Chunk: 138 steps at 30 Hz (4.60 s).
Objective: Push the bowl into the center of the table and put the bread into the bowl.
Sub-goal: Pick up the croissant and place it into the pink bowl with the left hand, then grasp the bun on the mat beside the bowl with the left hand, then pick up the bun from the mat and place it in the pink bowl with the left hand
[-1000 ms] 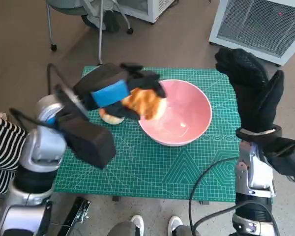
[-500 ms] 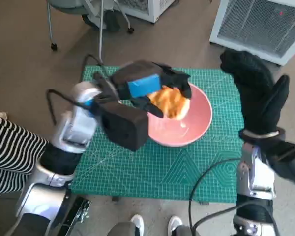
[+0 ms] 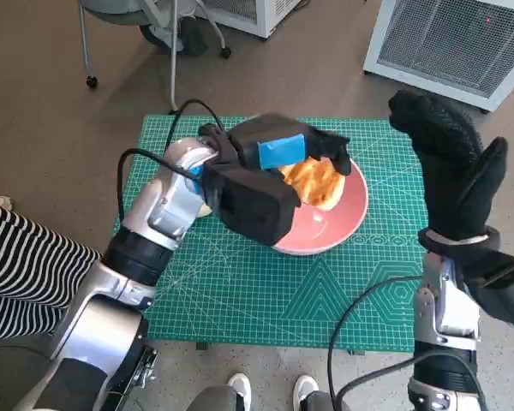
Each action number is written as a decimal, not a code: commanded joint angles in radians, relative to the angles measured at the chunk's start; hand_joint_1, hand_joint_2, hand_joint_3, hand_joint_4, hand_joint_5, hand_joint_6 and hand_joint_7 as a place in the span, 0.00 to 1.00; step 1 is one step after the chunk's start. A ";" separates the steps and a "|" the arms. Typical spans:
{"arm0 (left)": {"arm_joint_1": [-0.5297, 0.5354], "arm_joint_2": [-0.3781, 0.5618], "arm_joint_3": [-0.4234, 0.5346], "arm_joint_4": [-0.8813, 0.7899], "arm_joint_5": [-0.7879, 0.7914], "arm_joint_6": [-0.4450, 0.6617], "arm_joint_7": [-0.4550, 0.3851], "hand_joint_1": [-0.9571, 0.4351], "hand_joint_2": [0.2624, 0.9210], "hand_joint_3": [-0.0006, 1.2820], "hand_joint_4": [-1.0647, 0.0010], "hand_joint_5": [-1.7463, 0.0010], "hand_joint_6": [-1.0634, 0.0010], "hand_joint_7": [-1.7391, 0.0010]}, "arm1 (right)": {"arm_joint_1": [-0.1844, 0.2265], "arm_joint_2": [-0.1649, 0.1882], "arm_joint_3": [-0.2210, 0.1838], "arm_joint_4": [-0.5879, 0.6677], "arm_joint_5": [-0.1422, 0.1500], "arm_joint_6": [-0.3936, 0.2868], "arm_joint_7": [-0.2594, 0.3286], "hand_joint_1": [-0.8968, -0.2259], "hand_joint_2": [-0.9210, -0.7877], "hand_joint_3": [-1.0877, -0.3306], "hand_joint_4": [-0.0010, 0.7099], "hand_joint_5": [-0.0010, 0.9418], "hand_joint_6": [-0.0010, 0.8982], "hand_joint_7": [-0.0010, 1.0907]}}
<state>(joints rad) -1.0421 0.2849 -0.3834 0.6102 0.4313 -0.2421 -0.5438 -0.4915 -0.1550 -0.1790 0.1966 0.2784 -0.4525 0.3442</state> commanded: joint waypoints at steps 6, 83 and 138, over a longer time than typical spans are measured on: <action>0.018 0.101 0.069 -0.108 -0.088 -0.028 -0.106 0.28 0.80 0.01 0.91 1.00 0.79 0.96 | 0.027 -0.003 -0.001 -0.001 -0.020 0.006 -0.022 0.27 0.00 0.51 0.25 0.01 0.13 0.33; -0.088 0.196 -0.002 0.574 0.073 0.038 -0.001 0.55 0.73 0.00 0.91 1.00 0.73 0.99 | 0.039 -0.013 -0.012 0.007 0.012 0.017 0.008 0.25 0.00 0.51 0.24 0.00 0.11 0.34; -0.060 0.123 -0.136 0.690 0.228 0.059 0.383 0.69 1.00 0.06 0.33 0.35 0.45 0.31 | 0.057 -0.014 -0.010 -0.021 -0.006 0.033 -0.001 0.25 0.00 0.50 0.24 0.00 0.10 0.35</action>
<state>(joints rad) -1.0876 0.3904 -0.5328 1.3110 0.6681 -0.1791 -0.1560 -0.4565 -0.1582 -0.1903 0.1725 0.2770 -0.4308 0.3448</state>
